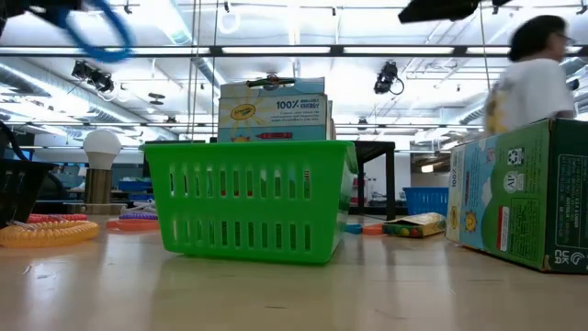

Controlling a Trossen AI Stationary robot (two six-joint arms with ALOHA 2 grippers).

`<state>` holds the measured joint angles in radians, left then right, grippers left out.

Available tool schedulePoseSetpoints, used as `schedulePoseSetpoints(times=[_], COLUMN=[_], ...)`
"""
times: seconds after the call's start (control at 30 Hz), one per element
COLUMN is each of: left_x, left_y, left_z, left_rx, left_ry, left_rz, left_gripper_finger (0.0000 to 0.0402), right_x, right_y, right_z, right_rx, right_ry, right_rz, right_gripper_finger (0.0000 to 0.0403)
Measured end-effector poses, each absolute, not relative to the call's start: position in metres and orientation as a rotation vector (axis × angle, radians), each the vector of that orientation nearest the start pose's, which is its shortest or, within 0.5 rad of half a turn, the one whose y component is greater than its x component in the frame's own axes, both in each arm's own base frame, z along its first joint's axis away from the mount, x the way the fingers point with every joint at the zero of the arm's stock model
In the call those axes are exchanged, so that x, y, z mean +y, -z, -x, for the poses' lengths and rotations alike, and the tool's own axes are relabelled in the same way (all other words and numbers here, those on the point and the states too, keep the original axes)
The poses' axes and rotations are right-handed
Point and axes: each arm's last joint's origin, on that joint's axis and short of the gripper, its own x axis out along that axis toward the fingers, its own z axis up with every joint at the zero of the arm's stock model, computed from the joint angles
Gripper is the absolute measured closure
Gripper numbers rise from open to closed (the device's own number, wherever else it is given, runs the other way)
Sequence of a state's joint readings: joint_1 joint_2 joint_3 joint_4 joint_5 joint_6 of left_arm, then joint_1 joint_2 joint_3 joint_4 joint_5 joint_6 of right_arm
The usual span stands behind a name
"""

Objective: Pick & Place Office Desk Supplies
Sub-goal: Put the blue spring keychain into the black bin

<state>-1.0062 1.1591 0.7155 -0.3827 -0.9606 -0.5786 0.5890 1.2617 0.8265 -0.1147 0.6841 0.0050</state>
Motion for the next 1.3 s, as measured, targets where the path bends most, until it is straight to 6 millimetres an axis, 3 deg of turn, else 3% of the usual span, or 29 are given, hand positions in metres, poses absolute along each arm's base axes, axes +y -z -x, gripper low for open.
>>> schedulePoseSetpoints(times=[0.23,0.47,1.07,1.3], left_x=[-0.182,-0.183,-0.186,-0.189], left_y=[-0.225,-0.216,-0.173,-0.159], left_z=[-0.108,-0.097,-0.121,-0.124], left_rx=[0.591,0.78,1.203,1.262], left_ry=[0.03,0.062,-0.017,-0.05], left_rz=[0.079,0.209,0.216,0.193], left_gripper_finger=[0.0397,0.0397,0.0397,0.0382], right_x=[0.134,0.134,0.134,0.133], right_y=[-0.26,-0.26,-0.258,-0.257], right_z=[-0.229,-0.229,-0.228,-0.228], right_rx=[0.428,0.43,0.452,0.453], right_ry=[0.086,0.088,0.09,0.092], right_rz=[0.286,0.281,0.293,0.287], right_gripper_finger=[0.0227,0.0227,0.0227,0.0227])
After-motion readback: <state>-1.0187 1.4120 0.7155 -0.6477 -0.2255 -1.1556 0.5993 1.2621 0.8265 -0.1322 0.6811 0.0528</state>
